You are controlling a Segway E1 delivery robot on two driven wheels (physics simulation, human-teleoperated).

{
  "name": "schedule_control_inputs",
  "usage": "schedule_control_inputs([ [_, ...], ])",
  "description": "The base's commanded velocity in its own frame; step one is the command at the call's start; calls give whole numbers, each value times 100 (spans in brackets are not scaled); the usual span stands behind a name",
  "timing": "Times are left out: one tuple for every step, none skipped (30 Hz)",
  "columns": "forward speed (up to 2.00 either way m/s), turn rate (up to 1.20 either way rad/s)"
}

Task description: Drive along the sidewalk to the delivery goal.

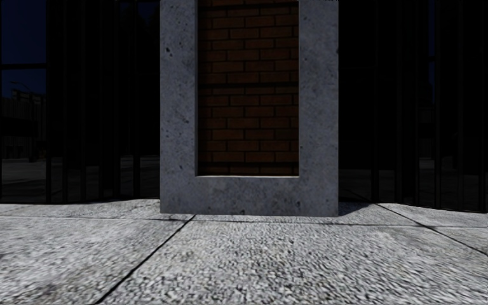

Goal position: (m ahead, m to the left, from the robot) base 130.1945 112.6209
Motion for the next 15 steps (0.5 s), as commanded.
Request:
schedule_control_inputs([
  [98, 21],
  [98, 21],
  [98, 21],
  [98, 21],
  [98, 21],
  [98, 21],
  [99, 22],
  [99, 22],
  [101, 25],
  [104, 36],
  [105, 42],
  [105, 42],
  [105, 43],
  [106, 44],
  [106, 44],
])
